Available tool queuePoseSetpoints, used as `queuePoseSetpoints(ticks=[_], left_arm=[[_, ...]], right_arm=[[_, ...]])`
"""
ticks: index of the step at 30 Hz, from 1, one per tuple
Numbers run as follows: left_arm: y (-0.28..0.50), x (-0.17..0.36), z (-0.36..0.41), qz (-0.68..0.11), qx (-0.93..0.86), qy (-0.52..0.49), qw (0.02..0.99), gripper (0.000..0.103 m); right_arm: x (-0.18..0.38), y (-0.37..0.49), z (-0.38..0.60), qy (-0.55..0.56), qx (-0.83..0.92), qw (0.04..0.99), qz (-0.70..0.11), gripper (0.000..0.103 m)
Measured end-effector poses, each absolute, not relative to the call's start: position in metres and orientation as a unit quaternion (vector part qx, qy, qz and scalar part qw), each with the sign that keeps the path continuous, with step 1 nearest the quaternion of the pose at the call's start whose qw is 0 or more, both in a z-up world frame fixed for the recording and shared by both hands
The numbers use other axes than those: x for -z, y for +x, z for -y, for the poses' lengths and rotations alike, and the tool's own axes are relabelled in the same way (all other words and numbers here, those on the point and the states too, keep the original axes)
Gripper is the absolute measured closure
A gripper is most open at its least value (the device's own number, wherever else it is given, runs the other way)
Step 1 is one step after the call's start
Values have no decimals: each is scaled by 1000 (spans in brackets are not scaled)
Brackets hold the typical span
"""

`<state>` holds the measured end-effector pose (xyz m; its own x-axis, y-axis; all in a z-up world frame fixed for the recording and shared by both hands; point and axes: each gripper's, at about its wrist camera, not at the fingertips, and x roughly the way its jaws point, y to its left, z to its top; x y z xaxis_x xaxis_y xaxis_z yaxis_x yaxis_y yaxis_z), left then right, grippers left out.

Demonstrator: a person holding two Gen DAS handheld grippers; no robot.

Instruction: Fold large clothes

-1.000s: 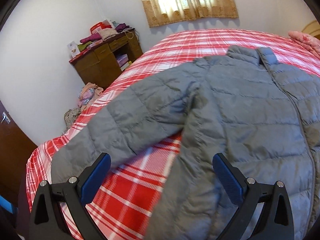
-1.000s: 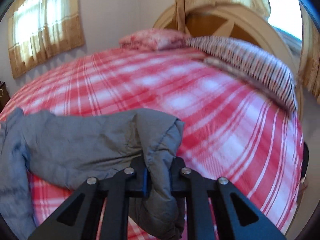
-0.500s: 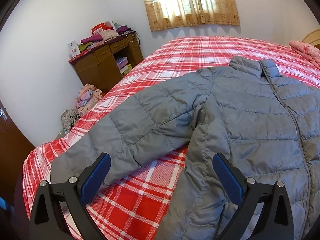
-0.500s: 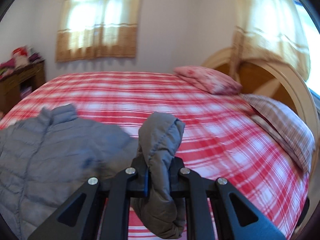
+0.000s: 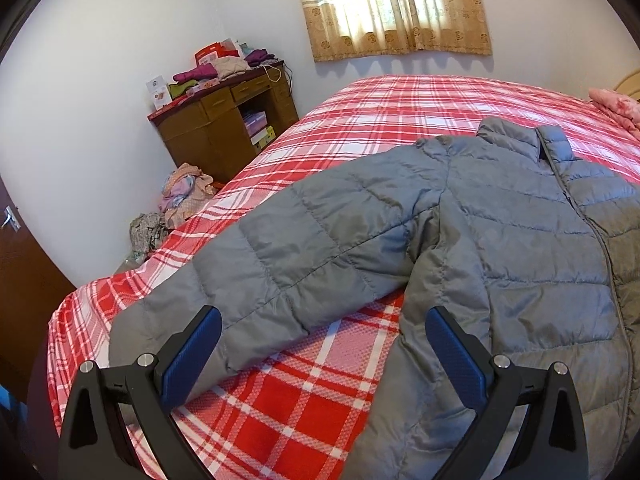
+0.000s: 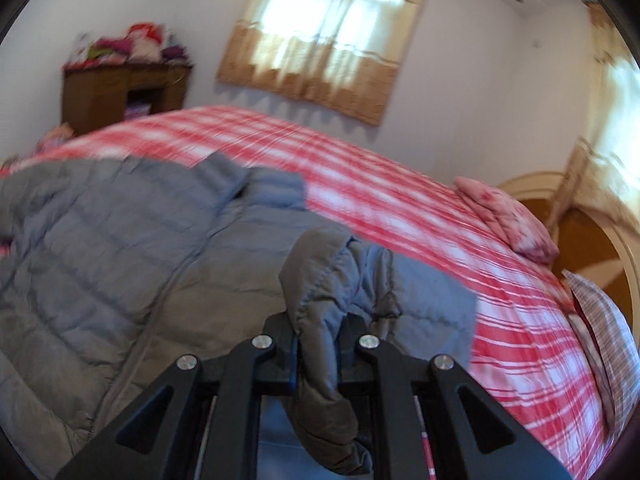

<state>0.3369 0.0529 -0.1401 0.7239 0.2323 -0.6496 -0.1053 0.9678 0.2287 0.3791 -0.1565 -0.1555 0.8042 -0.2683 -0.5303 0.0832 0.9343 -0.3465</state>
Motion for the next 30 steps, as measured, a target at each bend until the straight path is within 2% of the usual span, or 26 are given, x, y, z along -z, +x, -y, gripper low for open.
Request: queuePoseSetpoints(ticks=[2, 3, 4, 7, 10, 13, 21, 30], left_arm=[[333, 138, -54, -358, -94, 88, 925, 1], [331, 137, -55, -357, -95, 89, 925, 1], [329, 136, -56, -355, -98, 89, 925, 1], [325, 130, -57, -353, -103, 82, 926, 1], [322, 121, -50, -349, -100, 75, 929, 1], [316, 106, -33, -335, -90, 70, 935, 1], [318, 91, 58, -337, -9, 85, 938, 1], [368, 122, 188, -397, 94, 83, 909, 1]], right_arm=[[172, 383, 147, -165, 78, 931, -316, 81], [174, 380, 145, -164, 72, 931, -318, 69], [176, 375, 143, -164, 61, 930, -322, 50], [174, 354, 134, -171, 43, 929, -325, 35], [168, 324, 126, -171, 7, 926, -335, 32], [164, 295, 124, -176, -16, 926, -333, 24], [160, 264, 176, -118, 39, 937, -326, 24], [168, 248, 223, -92, 95, 941, -312, 24]])
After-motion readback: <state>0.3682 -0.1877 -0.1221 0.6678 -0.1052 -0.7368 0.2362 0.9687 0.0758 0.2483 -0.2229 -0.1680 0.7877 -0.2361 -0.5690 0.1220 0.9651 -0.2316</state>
